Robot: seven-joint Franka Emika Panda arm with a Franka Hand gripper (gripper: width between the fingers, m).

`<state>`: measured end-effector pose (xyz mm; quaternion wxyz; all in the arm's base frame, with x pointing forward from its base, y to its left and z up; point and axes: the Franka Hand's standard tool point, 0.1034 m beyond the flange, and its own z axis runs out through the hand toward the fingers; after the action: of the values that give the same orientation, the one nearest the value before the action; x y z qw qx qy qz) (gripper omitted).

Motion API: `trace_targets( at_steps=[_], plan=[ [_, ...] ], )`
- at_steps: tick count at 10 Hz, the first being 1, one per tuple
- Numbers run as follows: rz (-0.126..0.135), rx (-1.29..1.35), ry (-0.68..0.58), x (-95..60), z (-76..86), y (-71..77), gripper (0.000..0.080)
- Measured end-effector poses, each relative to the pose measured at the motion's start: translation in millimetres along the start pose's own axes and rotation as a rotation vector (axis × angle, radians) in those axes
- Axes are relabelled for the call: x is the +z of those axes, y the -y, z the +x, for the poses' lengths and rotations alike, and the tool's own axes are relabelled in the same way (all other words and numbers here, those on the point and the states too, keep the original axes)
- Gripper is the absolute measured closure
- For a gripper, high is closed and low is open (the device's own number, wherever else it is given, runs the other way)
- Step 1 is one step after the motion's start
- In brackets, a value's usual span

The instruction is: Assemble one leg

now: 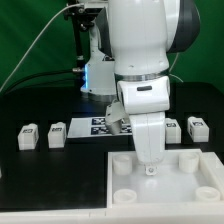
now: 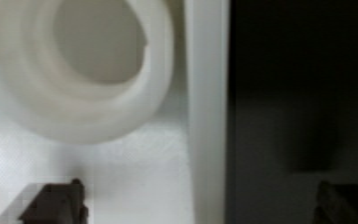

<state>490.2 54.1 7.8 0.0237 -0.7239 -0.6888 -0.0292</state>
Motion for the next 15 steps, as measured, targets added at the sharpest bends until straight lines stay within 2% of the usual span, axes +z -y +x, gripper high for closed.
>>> trace_targets(
  at_steps=[2, 4, 5, 6, 7, 8, 9, 10, 11, 12, 13, 14, 15],
  plan=[
    [-0.005, 0.037, 0.0, -3.6, 2.8, -0.5, 0.0151],
    [-0.04, 0.164, 0.007, -39.8, 28.0, 6.0, 0.0151],
    [-0.054, 0.198, 0.008, -55.1, 43.9, 9.4, 0.0151],
    [-0.058, 0.339, 0.005, -69.5, 58.8, 10.5, 0.0151],
    [-0.076, 0.5, -0.015, -73.6, 78.1, 17.1, 0.0151],
    [-0.066, 0.598, -0.021, -65.5, 94.6, 40.0, 0.0151],
    [-0.062, 0.691, -0.022, -67.5, 101.8, 40.5, 0.0151],
    [-0.082, 0.763, -0.057, -66.3, 97.7, 32.1, 0.0151],
    [-0.07, 0.895, -0.061, -63.9, 97.3, 34.2, 0.0151],
    [-0.069, 0.933, -0.064, -64.7, 99.5, 34.3, 0.0151],
    [-0.059, 1.06, -0.073, -63.3, 99.4, 35.4, 0.0151],
    [-0.023, 1.252, -0.069, -51.2, 100.8, 46.7, 0.0151],
    [0.001, 1.341, -0.055, -42.3, 107.8, 57.6, 0.0151]
  ],
)
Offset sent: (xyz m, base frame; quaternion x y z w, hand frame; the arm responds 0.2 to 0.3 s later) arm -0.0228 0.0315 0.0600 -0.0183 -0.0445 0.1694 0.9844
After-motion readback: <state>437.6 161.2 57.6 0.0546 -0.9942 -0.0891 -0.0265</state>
